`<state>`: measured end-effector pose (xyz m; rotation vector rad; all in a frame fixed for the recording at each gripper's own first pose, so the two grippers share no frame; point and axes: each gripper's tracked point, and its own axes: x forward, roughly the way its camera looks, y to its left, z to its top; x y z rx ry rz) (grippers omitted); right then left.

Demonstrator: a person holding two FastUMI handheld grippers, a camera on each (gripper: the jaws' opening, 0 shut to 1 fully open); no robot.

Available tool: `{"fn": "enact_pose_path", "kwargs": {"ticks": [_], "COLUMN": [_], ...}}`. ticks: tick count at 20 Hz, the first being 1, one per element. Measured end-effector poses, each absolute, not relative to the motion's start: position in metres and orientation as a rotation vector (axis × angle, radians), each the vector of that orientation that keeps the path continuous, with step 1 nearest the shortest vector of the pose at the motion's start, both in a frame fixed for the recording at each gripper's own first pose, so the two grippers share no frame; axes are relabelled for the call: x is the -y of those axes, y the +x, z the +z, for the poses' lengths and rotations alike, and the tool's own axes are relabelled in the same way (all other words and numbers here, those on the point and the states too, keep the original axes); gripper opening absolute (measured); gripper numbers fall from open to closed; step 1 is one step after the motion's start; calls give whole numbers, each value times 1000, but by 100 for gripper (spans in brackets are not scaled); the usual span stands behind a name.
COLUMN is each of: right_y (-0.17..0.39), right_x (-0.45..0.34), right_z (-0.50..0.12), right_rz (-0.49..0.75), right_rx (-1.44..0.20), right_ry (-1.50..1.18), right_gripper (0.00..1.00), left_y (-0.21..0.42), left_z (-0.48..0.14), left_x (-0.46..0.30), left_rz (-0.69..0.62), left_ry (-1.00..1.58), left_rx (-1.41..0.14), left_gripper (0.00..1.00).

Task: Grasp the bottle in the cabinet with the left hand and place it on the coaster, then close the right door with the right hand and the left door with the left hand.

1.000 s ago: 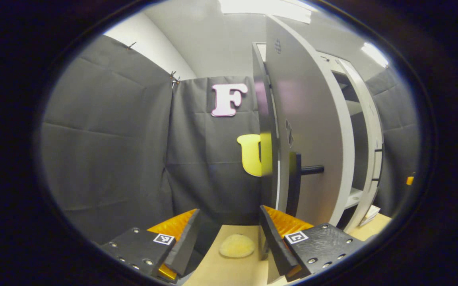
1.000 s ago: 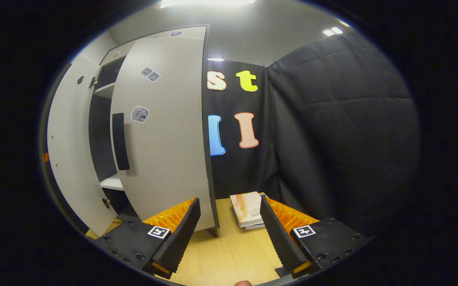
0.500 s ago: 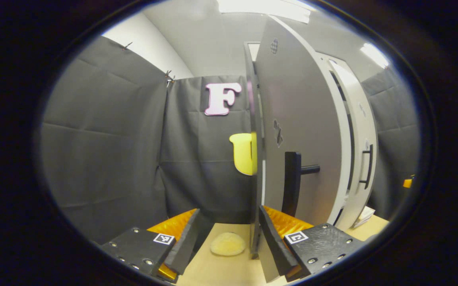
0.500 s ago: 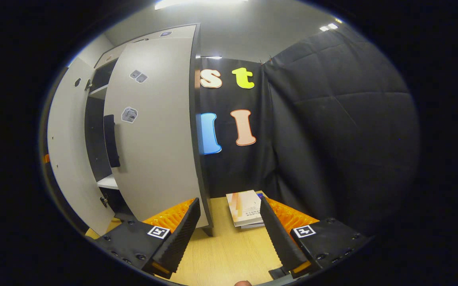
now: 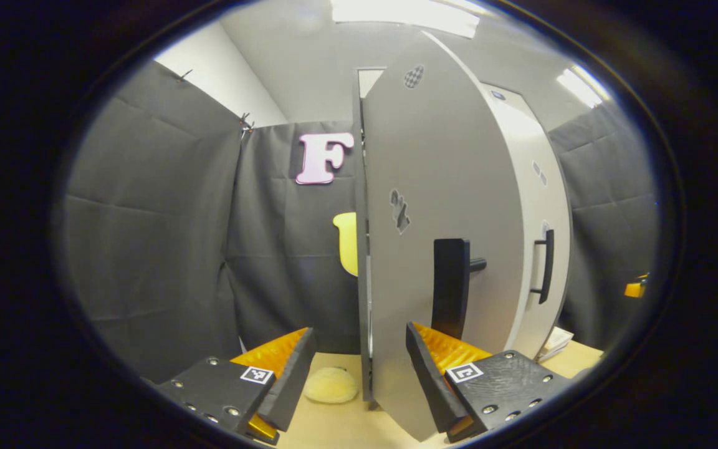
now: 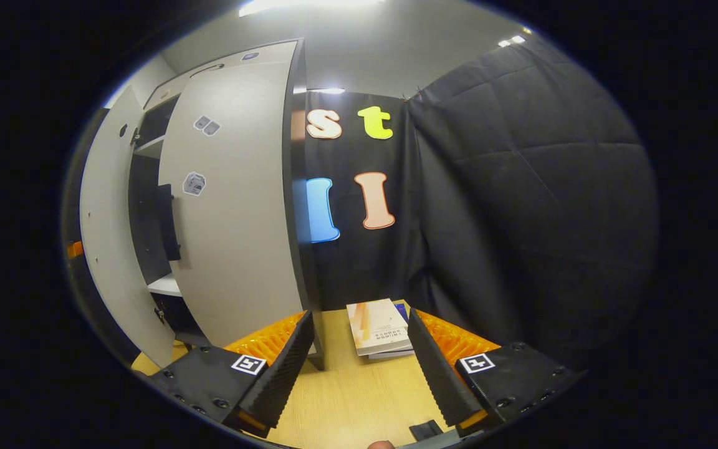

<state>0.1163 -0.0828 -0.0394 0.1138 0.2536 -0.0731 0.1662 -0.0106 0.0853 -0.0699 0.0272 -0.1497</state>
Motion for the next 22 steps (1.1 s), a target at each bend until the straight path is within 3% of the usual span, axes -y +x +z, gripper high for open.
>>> {"fn": "enact_pose_path", "kwargs": {"ticks": [22], "right_y": [80], "right_x": [125], "right_z": [-52], "right_rz": [-138], "right_rx": [-276], "right_ry": [83], "right_gripper": [97], "left_y": [209], "left_z": [84], "left_x": [123], "left_rz": [-275], "left_ry": [-164], "left_rx": [-24], "left_gripper": [86]}}
